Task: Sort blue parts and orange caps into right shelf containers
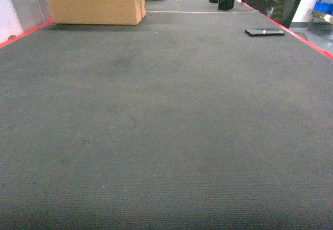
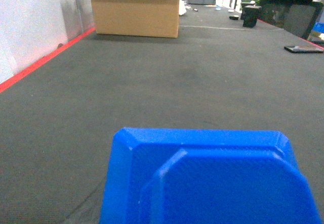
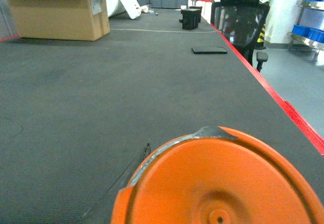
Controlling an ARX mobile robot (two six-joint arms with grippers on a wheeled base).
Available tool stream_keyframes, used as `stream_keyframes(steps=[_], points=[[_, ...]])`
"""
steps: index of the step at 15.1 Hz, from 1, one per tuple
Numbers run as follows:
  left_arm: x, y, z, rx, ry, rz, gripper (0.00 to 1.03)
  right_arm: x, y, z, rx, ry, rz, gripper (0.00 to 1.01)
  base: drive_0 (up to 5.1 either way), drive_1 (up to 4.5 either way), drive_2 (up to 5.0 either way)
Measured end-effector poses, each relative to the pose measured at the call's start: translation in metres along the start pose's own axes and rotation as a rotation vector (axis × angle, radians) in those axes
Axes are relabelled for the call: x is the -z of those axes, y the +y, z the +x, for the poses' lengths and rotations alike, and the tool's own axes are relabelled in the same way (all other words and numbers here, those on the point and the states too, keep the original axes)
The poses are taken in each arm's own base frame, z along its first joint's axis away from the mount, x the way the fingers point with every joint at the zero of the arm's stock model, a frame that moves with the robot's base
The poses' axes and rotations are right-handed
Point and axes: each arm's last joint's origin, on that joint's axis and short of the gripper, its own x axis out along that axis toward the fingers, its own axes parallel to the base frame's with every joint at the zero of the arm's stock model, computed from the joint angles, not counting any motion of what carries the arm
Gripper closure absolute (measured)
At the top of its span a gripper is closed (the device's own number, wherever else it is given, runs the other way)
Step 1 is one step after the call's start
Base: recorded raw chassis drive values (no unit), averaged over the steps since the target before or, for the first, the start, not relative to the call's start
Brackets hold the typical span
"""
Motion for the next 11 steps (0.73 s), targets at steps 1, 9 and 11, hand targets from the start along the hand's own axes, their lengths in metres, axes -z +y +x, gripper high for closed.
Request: stream_keyframes(steps=[1,9,11], points=[[-0.0003,0.0,0.0,0.0,-0.003,0.0,0.61,0.0,0.0,0.0,0.0,0.0,0.0,0.59,0.0,0.0,0.0],[-0.0006,0.0,-0.0001,0.0,-0.007,0.0,0.61,0.0,0.0,0.0,0.0,0.0,0.0,0.59,0.0,0.0,0.0],[-0.0006,0.0001,-0.0001,-0.002,-0.007,0.0,0.61,0.0,0.0,0.0,0.0,0.0,0.0,0.59,-0.9,-0.91,-0.9]])
